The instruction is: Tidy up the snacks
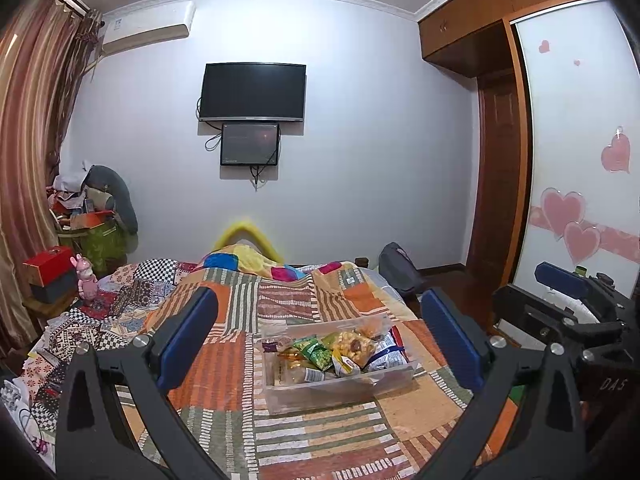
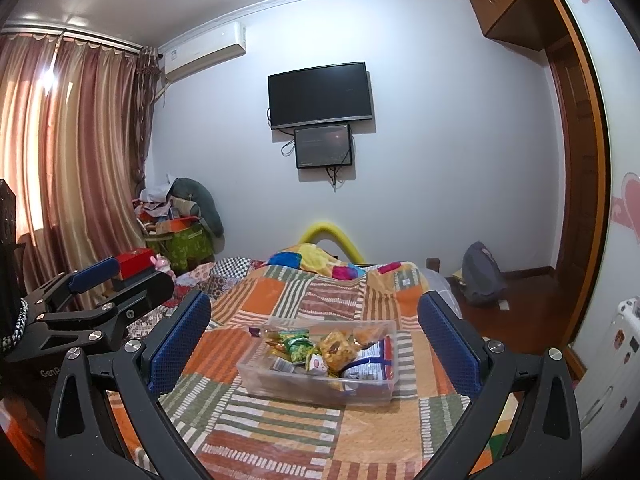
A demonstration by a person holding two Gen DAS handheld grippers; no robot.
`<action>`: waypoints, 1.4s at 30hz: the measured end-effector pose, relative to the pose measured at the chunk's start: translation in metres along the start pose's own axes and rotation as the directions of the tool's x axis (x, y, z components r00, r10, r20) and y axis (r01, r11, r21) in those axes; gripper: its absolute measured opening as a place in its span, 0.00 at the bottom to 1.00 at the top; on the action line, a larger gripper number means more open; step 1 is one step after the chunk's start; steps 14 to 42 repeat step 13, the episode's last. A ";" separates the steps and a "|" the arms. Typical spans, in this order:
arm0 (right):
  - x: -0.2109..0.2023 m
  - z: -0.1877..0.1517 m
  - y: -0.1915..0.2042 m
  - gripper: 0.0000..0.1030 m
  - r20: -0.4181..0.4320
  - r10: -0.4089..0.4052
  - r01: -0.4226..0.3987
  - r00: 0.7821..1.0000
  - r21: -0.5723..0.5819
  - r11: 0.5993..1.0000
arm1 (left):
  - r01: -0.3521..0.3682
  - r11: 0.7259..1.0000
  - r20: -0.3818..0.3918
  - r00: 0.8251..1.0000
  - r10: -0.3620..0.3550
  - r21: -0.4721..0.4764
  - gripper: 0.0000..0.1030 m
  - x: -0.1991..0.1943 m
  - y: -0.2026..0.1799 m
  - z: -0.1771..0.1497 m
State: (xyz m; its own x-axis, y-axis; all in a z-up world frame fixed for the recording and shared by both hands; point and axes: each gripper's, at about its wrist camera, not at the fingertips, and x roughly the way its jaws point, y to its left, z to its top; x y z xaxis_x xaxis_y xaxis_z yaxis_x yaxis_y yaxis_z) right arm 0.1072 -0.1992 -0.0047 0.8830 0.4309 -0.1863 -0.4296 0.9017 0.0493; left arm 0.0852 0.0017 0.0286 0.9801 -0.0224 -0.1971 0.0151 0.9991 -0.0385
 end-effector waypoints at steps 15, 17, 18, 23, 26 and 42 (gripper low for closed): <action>-0.004 0.002 0.000 1.00 0.000 -0.004 0.004 1.000 -0.002 1.000 | 0.013 1.000 -0.024 1.000 -0.013 0.004 1.00 0.004 0.001 -0.004; -0.004 0.002 0.000 1.00 0.000 -0.004 0.004 1.000 -0.002 1.000 | 0.013 1.000 -0.024 1.000 -0.013 0.004 1.00 0.004 0.001 -0.004; -0.004 0.002 0.000 1.00 0.000 -0.004 0.004 1.000 -0.002 1.000 | 0.013 1.000 -0.024 1.000 -0.013 0.004 1.00 0.004 0.001 -0.004; -0.004 0.002 0.000 1.00 0.000 -0.004 0.004 1.000 -0.002 1.000 | 0.013 1.000 -0.024 1.000 -0.013 0.004 1.00 0.004 0.001 -0.004; -0.004 0.002 0.000 1.00 0.000 -0.004 0.004 1.000 -0.002 1.000 | 0.013 1.000 -0.024 1.000 -0.013 0.004 1.00 0.004 0.001 -0.004; -0.004 0.002 0.000 1.00 0.000 -0.004 0.004 1.000 -0.002 1.000 | 0.013 1.000 -0.024 1.000 -0.013 0.004 1.00 0.004 0.001 -0.004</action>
